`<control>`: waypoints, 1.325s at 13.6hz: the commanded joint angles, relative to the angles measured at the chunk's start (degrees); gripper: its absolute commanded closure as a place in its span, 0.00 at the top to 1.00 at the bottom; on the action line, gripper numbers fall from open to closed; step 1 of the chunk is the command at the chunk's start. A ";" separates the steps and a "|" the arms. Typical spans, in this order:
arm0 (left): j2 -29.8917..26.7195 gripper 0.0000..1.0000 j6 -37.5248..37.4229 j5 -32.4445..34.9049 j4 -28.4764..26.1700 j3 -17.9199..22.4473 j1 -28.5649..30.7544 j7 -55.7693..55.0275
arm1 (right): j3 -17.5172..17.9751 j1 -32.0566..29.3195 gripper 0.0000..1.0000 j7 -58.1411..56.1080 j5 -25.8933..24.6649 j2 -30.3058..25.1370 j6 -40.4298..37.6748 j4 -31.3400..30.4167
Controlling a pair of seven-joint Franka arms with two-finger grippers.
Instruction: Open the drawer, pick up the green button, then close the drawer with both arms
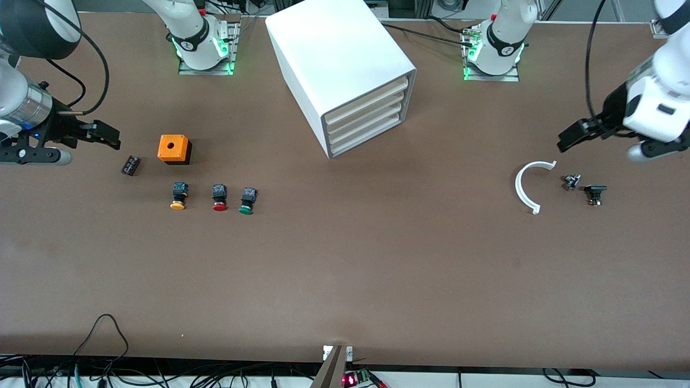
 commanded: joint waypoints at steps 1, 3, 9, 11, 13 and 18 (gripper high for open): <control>-1.26 1.00 -0.74 0.49 -0.05 -0.19 -1.02 1.61 | -0.04 -0.37 1.00 -2.09 -0.64 -1.91 0.81 -1.93; -2.23 1.00 -0.74 2.34 0.04 -0.28 -2.51 1.87 | -0.13 -0.28 1.00 -0.52 -0.37 -2.79 1.69 -3.07; -2.85 1.00 -1.26 2.53 0.04 3.31 -2.51 15.04 | -0.83 -0.37 1.00 -0.06 -0.29 -4.11 3.10 -4.83; -2.85 1.00 -3.72 2.44 0.13 5.86 -2.51 19.68 | -0.92 -0.37 1.00 0.54 -0.29 -4.37 4.41 -5.36; -2.85 1.00 -4.34 1.92 0.13 6.13 -2.51 23.83 | -0.83 -0.37 1.00 0.73 -0.29 -5.77 4.50 -6.84; -1.44 1.00 -4.34 2.44 2.50 5.43 -2.60 23.93 | -1.01 -0.37 1.00 0.81 -0.20 -6.40 4.77 -6.94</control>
